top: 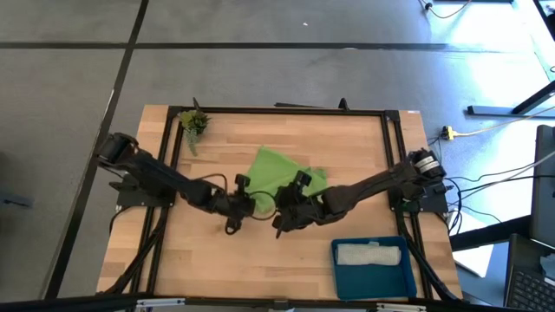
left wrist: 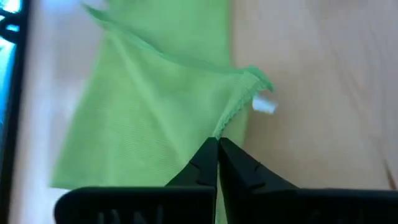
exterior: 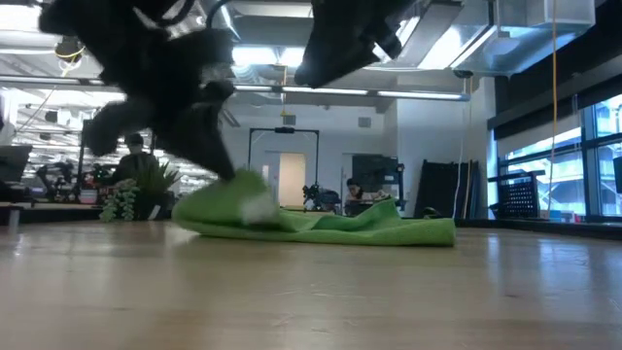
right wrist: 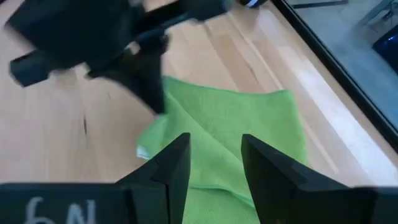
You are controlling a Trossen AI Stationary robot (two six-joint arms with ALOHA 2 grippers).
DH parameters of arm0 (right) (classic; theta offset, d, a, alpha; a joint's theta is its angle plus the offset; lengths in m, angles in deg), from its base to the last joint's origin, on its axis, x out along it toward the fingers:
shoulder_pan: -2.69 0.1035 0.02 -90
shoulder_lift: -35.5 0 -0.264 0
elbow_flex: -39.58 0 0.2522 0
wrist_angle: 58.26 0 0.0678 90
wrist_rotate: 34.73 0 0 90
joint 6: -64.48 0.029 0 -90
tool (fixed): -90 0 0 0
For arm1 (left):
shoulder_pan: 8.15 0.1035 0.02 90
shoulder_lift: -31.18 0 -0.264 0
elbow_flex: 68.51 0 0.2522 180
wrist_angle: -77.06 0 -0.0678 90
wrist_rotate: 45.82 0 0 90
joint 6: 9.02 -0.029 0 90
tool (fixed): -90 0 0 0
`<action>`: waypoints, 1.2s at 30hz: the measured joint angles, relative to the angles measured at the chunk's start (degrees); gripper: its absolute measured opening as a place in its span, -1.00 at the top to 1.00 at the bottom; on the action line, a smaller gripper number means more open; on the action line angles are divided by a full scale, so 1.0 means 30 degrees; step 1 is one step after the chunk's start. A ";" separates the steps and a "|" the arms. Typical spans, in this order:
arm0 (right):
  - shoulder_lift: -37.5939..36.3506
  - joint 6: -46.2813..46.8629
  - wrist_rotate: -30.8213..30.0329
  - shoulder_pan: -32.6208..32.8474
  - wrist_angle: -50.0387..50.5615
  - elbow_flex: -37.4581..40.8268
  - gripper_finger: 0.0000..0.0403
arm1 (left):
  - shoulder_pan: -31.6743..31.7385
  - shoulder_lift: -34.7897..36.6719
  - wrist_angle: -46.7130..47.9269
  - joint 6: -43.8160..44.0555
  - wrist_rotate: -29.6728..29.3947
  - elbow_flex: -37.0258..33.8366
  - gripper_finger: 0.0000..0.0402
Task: Roll microfiber towels into tight, uniform cylinder then place into a basket
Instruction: Fold the green towel
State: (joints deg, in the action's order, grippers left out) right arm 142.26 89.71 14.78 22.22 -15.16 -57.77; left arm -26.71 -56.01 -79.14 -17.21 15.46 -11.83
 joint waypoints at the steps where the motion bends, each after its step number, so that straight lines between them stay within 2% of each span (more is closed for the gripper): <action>1: -0.0072 0.0000 -0.0103 0.0121 0.0075 -0.0004 0.28 | 0.0360 0.0257 -0.0101 -0.0027 -0.0047 0.0079 1.00; 6: -0.0191 0.0000 -0.0184 0.0342 0.0160 0.0002 0.28 | 0.2795 0.1127 -0.0220 -0.0468 -0.0312 0.0072 1.00; 15: -0.0191 0.0862 -0.0161 0.0320 0.0645 0.0002 0.28 | 0.6638 0.0672 -0.1812 -0.1460 -0.0090 0.0072 1.00; 21: -0.0177 0.1590 0.0162 0.0327 0.1119 0.0148 0.28 | 0.7743 0.0672 -0.5010 -0.1867 -0.0092 0.0079 1.00; 26: -0.0177 0.2508 0.0180 0.0327 0.1491 0.0148 0.28 | 0.8694 0.0672 -0.6497 -0.1659 -0.0396 0.0079 1.00; 36: -0.0158 0.4032 0.0729 0.0141 0.4743 0.0155 0.28 | 0.8814 0.0672 -0.6815 -0.2405 -0.0068 0.0079 1.00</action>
State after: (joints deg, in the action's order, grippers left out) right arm 141.79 101.81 16.97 22.64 -0.93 -57.31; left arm -0.27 -53.99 -99.59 -24.42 15.26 -11.59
